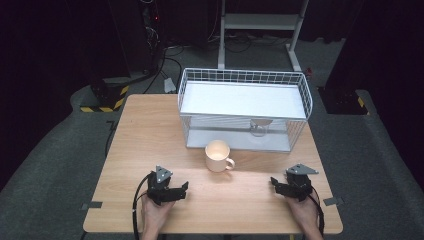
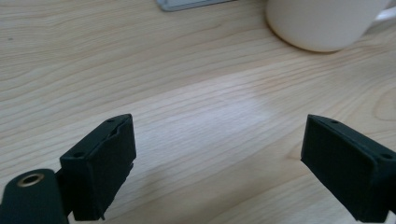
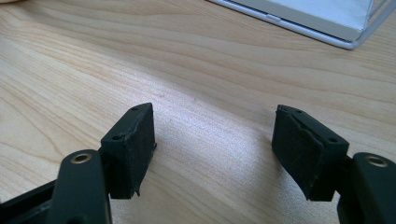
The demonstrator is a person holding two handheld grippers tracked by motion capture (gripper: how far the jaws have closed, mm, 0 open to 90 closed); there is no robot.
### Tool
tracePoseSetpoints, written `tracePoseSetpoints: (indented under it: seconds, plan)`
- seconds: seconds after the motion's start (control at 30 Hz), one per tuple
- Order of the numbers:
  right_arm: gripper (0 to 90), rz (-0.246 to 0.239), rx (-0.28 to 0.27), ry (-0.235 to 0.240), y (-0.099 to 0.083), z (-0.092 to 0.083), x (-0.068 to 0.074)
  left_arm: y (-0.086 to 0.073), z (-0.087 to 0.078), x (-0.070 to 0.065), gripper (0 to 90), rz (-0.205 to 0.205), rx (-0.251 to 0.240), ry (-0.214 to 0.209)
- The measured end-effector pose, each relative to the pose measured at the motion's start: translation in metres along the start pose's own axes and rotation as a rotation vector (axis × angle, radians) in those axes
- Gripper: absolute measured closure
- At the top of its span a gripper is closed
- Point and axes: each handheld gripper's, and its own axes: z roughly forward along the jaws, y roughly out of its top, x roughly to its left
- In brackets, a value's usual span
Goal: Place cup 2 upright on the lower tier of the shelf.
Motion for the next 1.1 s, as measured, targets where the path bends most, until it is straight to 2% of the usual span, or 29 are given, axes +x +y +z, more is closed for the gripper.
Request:
tracePoseSetpoints:
  seconds: [0.23, 0.33, 0.5, 0.63, 0.93, 0.97, 1.03, 1.1]
  plan:
    - [30.2, -0.002, -0.001, -0.001, 0.000, 0.000, 0.000, 0.008, 0.006, -0.013, 10.6, 0.024, -0.006, -0.040]
    - [30.0, 0.001, -0.001, -0.003, 0.000, 0.000, 0.000, 0.015, 0.010, -0.022, 10.4, 0.054, -0.005, -0.062]
    - [30.0, 0.001, -0.001, -0.005, 0.000, 0.000, 0.000, 0.022, 0.013, -0.030, 7.3, 0.089, -0.008, -0.052]
    - [30.0, 0.000, -0.002, -0.006, 0.000, 0.000, 0.000, 0.029, 0.016, -0.032, 6.2, 0.080, -0.013, -0.065]
    - [30.0, 0.003, -0.001, -0.005, 0.000, 0.000, 0.001, 0.044, 0.028, -0.043, 5.6, 0.091, -0.017, -0.079]
    - [30.0, 0.003, -0.001, -0.005, 0.000, 0.000, 0.001, 0.046, 0.030, -0.045, 5.6, 0.093, -0.017, -0.081]
    - [30.0, 0.000, -0.002, -0.005, 0.000, 0.000, 0.000, 0.049, 0.033, -0.049, 5.6, 0.118, -0.018, -0.056]
    - [30.0, 0.000, -0.001, -0.005, 0.000, 0.000, 0.000, 0.052, 0.037, -0.052, 5.6, 0.118, -0.020, -0.064]
